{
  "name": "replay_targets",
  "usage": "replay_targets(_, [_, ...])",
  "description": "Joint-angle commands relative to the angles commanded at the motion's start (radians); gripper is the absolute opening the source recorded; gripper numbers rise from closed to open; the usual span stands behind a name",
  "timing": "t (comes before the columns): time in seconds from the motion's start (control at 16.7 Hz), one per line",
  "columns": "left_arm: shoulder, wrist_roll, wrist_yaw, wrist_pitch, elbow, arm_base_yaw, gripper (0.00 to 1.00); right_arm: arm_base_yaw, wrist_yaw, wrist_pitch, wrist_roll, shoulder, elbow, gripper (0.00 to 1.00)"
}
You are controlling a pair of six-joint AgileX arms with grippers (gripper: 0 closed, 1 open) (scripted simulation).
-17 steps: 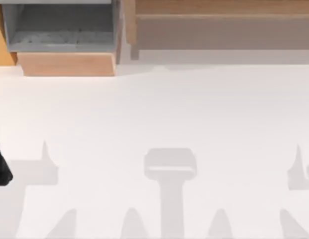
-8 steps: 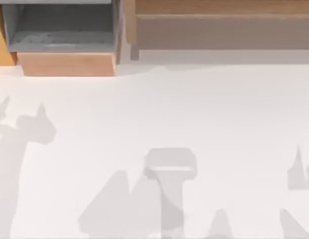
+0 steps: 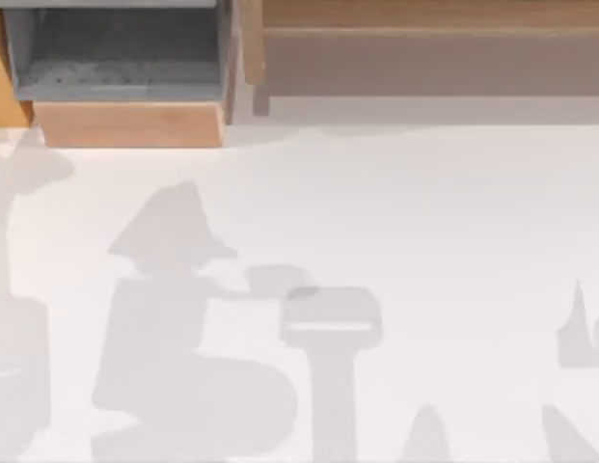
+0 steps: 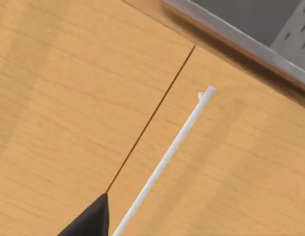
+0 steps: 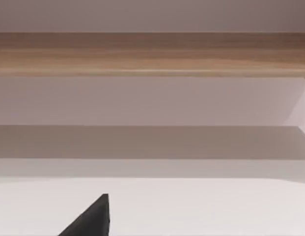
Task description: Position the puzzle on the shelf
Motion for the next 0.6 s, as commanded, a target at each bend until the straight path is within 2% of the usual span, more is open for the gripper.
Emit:
replay_targets(0.3, [0.416, 0.291, 0.083, 0.213, 0.198, 0.079, 1.00, 0.000, 0.000, 0.000, 0.000, 0.000, 0.000, 1.00])
replay_targets(0.6, [0.675, 0.476, 0.136, 0.347, 0.322, 0.130, 1.00, 0.000, 0.000, 0.000, 0.000, 0.000, 0.000, 1.00])
